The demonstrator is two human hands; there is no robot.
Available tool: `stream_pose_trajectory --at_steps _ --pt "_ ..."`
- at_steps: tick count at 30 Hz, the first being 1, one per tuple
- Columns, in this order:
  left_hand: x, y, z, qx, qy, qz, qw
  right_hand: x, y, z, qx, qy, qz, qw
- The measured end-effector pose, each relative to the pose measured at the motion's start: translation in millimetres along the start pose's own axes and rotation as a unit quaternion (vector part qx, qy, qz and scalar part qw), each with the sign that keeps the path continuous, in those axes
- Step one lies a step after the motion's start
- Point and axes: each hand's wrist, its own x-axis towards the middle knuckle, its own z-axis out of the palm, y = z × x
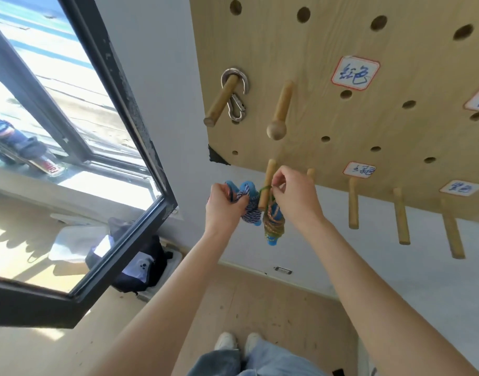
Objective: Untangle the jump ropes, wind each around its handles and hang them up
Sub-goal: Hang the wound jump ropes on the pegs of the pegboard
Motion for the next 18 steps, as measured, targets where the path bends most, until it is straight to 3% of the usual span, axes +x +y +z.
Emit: stream_pose_trajectory --at_steps 7,13,18 --pt "-12.6 -22.4 -18.7 -0.149 -0.055 -0.132 0.979 -33.1 16.7 -21.8 0.039 -0.018 0.020 0.999" --pt "-54.8 -21.1 -13.2 -0.122 -0.134 -0.095 0.979 -69.7 26.9 -13.5 0.204 -0.038 0.086 0.974" --pt "-66.9 -11.8 1.9 -0.114 -0.207 -0.072 0.969 -91.1 31.0 -4.1 0.176 0.000 0.042 0.983"
